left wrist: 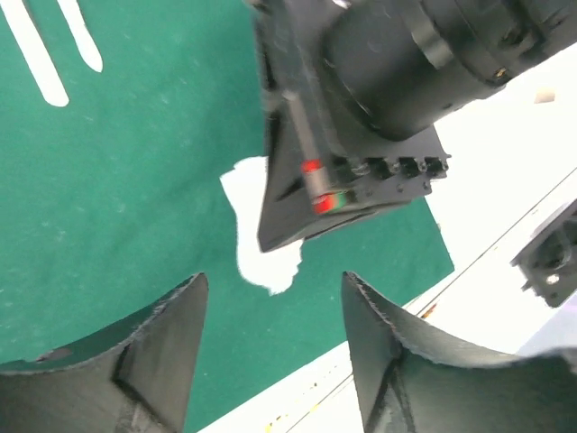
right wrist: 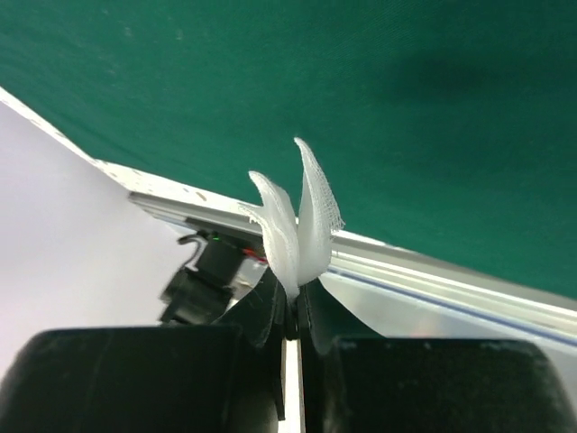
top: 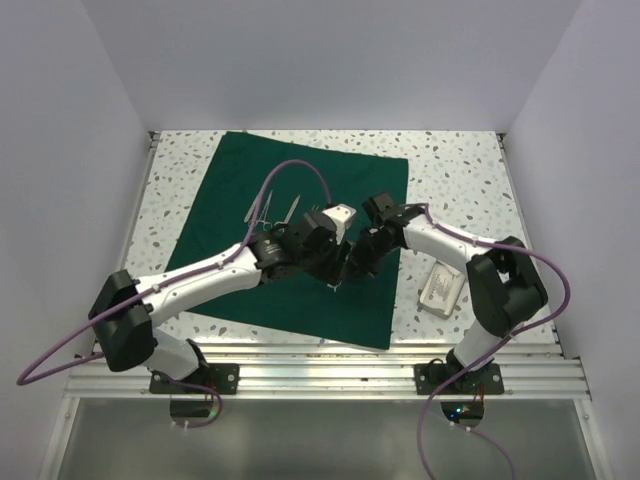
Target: Prepare the surgical pack
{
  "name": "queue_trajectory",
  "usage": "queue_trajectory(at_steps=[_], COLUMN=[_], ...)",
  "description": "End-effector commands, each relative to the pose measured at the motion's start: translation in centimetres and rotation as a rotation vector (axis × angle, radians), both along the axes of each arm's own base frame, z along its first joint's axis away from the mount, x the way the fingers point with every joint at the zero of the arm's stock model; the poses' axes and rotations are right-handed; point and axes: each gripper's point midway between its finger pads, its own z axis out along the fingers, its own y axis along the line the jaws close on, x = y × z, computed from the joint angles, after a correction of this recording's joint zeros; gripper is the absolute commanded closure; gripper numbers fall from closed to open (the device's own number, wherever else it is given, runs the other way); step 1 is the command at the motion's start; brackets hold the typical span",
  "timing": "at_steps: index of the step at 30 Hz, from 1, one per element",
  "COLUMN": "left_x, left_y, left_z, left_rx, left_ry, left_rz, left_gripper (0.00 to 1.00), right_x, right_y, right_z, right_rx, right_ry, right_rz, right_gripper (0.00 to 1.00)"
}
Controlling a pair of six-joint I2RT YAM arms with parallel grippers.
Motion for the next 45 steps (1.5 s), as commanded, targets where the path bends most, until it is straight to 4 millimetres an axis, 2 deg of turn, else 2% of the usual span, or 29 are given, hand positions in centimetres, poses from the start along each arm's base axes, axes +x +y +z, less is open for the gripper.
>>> queue_trajectory(at_steps=[1,3,4,6,7,9,10,12,13,14,15,16,17,19,20,25,27,31,34,39,42,45], left_x=[1.2,1.8,1.9,2.1,1.8,1.6,1.4,1.0,0.6,0.7,0.7,0.4,0.2,0.0,0.2,0.5,0.5,0.6,0.9,0.7,0.8,0.9], left_y=[1.0,2.5,3.4,4.5,5.1,5.9,6.4,6.8,6.8,7.1,7.2,7.4,7.5,7.7,8.0,8.9,9.2,10.1,10.9,11.3,11.5,11.6], left_z=[4.0,5.4,5.1,5.8,5.1,5.2,4.4,4.7,4.1,4.1,4.6,4.1,4.3,4.0,4.1,4.9,5.1,4.9,5.0,4.5,4.3,4.0], left_rx=[-0.124,-0.17,-0.167,-0.188,-0.17,-0.171,-0.165,-0.191,-0.214,-0.233,-0.265,-0.27,-0.287,-0.286,-0.287,-0.293,-0.293,-0.301,-0.308,-0.317,-0.322,-0.327], left_ry=[-0.075,-0.087,-0.084,-0.09,-0.079,-0.087,-0.076,-0.084,-0.067,-0.068,-0.083,-0.071,-0.075,-0.085,-0.094,-0.12,-0.124,-0.124,-0.126,-0.114,-0.115,-0.107], left_rz=[0.028,0.06,0.076,0.082,0.077,0.077,0.078,0.076,0.067,0.074,0.073,0.071,0.063,0.052,0.056,0.047,0.042,0.039,0.044,0.038,0.046,0.054], left_gripper=[0.34,0.34,0.33,0.33,0.33,0.33,0.33,0.33,0.33,0.33,0.33,0.33,0.33,0.33,0.33,0.33,0.33,0.33,0.33,0.33,0.33,0.33], right_x=[0.8,1.0,1.5,1.3,1.8,1.3,0.9,0.2,0.1,-1.3,-1.6,-1.6,-1.8,-1.4,-1.3,-1.0,-1.2,-1.5,-1.0,-0.5,-0.4,-0.7], right_y=[-1.0,-1.9,-3.0,-3.9,-6.0,-7.6,-10.1,-12.5,-14.1,-14.8,-15.5,-15.8,-16.7,-18.6,-18.9,-22.6,-23.4,-24.5,-24.5,-23.2,-22.6,-23.3], right_z=[1.6,2.1,2.9,4.2,4.8,6.2,5.9,5.5,4.8,4.2,3.9,4.3,4.7,5.1,5.1,4.1,3.8,1.9,1.4,0.7,-0.4,-1.4], right_rx=[0.052,0.058,0.077,0.144,0.15,0.234,0.221,0.2,0.14,0.102,0.07,0.056,0.047,-0.047,-0.057,-0.167,-0.181,-0.177,-0.153,0.02,0.097,0.06], right_ry=[-0.138,-0.181,-0.241,-0.269,-0.332,-0.384,-0.413,-0.435,-0.467,-0.409,-0.402,-0.424,-0.411,-0.427,-0.423,-0.267,-0.214,-0.115,-0.117,-0.067,-0.02,0.028], right_rz=[0.079,0.108,0.126,0.16,0.171,0.18,0.162,0.171,0.215,0.243,0.266,0.298,0.276,0.271,0.248,0.146,0.128,0.088,0.086,0.089,0.07,0.063], right_gripper=[1.0,1.0,1.0,1.0,1.0,1.0,1.0,1.0,1.0,1.0,1.0,1.0,1.0,1.0,1.0,1.0,1.0,1.0,1.0,1.0,1.0,1.0])
